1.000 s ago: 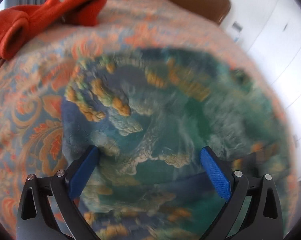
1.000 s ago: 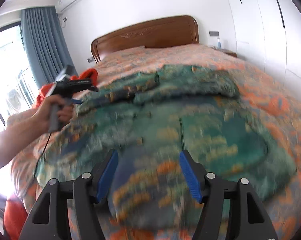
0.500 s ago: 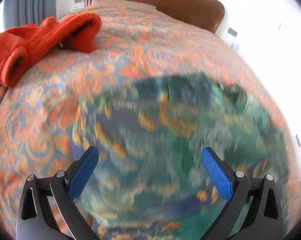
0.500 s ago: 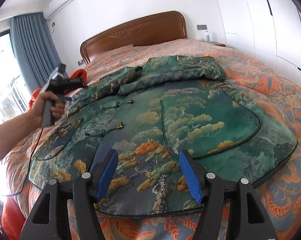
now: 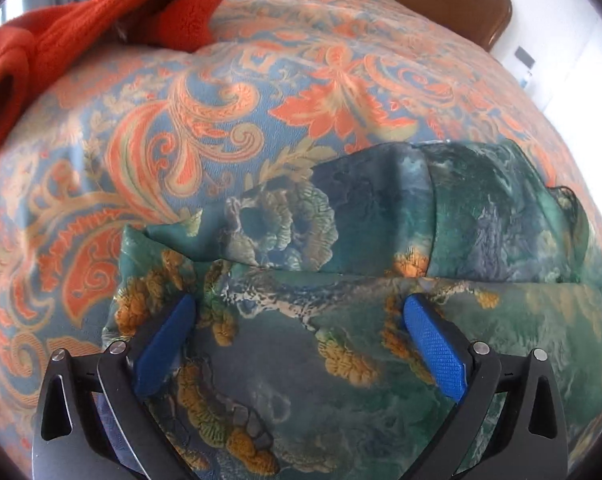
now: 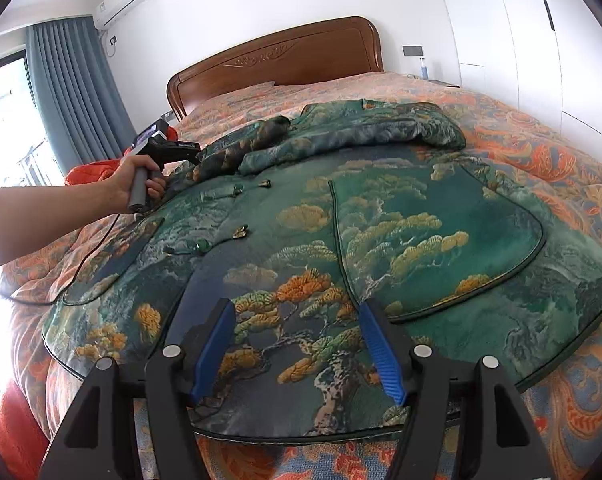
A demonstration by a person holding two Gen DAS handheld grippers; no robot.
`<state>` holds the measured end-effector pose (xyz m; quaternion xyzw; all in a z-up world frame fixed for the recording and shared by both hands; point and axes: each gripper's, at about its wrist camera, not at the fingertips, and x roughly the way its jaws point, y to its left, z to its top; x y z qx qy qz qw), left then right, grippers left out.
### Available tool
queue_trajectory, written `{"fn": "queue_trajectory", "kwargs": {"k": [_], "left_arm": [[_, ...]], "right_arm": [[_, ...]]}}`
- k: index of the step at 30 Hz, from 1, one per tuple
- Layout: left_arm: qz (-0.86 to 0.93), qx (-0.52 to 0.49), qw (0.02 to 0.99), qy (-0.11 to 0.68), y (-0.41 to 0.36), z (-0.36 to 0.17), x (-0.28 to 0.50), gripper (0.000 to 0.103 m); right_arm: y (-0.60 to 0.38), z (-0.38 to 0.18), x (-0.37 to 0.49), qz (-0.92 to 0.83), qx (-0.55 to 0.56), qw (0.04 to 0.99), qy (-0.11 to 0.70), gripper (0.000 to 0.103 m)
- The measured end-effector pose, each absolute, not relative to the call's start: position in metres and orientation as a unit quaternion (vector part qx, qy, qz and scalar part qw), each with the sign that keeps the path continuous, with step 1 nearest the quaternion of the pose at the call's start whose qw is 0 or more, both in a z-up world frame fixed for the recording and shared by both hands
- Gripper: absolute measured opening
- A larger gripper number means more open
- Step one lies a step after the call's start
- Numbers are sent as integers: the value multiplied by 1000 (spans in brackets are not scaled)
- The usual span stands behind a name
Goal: Fold large clothes
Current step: 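Release the right tool and move the left tool to the jacket hem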
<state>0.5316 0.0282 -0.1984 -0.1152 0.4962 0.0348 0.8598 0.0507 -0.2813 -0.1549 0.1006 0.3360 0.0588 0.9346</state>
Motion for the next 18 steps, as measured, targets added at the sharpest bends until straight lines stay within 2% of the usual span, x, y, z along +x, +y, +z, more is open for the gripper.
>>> {"fn": "queue_trajectory", "kwargs": {"k": [6, 12, 15, 18], "left_arm": [[16, -91, 876, 474, 24, -162, 488, 102], [-56, -52, 889, 452, 30, -122, 352, 102], [-72, -41, 882, 465, 38, -126, 283, 102], [-89, -68, 865, 488, 48, -140, 231, 102]], "right_arm": [[-281, -158, 51, 63, 97, 934, 337, 68], [-299, -131, 39, 48, 101, 944, 310, 68], [-323, -114, 36, 31, 102, 951, 290, 80], [-367, -101, 46, 1, 109, 949, 294, 80]]}}
